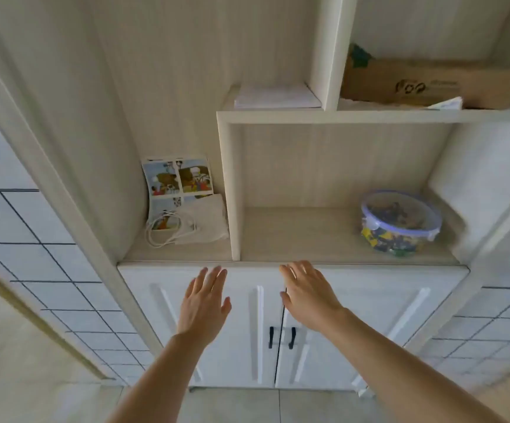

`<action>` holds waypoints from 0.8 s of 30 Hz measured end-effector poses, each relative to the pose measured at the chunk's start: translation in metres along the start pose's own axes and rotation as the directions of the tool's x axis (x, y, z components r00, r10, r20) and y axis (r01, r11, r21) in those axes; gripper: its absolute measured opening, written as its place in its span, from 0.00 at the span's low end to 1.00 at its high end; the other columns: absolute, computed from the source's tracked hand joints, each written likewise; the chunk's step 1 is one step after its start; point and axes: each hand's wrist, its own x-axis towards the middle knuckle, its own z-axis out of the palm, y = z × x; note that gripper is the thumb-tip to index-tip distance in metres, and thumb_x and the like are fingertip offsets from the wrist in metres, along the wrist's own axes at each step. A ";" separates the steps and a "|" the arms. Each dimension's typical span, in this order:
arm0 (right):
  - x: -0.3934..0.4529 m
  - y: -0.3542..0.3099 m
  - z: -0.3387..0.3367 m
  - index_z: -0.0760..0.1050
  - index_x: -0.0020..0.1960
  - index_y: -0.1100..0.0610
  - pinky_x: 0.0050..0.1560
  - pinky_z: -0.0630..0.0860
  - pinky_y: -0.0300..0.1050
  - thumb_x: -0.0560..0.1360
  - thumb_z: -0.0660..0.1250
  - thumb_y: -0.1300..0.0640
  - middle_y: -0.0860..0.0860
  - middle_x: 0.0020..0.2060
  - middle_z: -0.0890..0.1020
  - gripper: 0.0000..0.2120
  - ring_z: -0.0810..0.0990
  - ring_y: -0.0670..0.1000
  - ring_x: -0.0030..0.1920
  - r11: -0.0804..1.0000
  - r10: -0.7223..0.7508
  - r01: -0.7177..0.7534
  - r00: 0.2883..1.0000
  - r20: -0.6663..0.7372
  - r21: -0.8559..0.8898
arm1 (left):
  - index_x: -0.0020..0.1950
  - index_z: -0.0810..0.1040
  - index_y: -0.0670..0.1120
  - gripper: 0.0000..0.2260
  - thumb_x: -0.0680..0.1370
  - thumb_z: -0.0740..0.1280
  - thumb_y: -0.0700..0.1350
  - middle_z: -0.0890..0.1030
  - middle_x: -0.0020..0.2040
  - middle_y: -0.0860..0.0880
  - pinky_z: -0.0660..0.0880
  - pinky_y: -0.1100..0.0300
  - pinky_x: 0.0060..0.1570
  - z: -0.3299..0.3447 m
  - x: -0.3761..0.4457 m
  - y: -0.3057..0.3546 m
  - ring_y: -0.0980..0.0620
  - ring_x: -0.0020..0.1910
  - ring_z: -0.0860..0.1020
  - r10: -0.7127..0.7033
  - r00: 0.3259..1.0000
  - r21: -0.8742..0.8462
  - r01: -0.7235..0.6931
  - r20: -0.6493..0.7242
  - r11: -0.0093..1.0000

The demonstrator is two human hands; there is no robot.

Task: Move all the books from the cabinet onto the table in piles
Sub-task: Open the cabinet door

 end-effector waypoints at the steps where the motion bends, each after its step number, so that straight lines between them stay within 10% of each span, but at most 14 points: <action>1: 0.012 -0.001 0.009 0.63 0.72 0.61 0.66 0.68 0.51 0.79 0.59 0.52 0.57 0.69 0.69 0.24 0.67 0.60 0.69 1.000 0.011 -0.011 0.999 0.042 -0.005 | 0.77 0.61 0.46 0.28 0.79 0.64 0.50 0.63 0.76 0.47 0.58 0.49 0.74 0.008 0.010 -0.005 0.44 0.77 0.59 -0.008 0.999 -0.026 0.009 0.035 1.000; 14: 0.040 0.004 0.060 0.64 0.72 0.62 0.60 0.74 0.53 0.65 0.70 0.65 0.56 0.65 0.70 0.36 0.69 0.63 0.66 0.995 0.035 -0.038 0.999 0.026 0.096 | 0.79 0.52 0.52 0.35 0.76 0.65 0.53 0.55 0.79 0.52 0.41 0.42 0.73 0.063 0.033 -0.005 0.46 0.79 0.49 -0.114 0.992 -0.013 0.115 0.052 0.993; 24: 0.027 0.008 0.039 0.67 0.68 0.56 0.56 0.72 0.44 0.75 0.62 0.59 0.51 0.64 0.66 0.22 0.62 0.55 0.66 0.904 0.031 -0.103 0.984 0.177 0.414 | 0.79 0.52 0.54 0.36 0.75 0.67 0.46 0.55 0.79 0.53 0.46 0.41 0.76 0.045 0.003 -0.014 0.50 0.79 0.44 -0.059 0.992 -0.076 0.068 0.112 0.995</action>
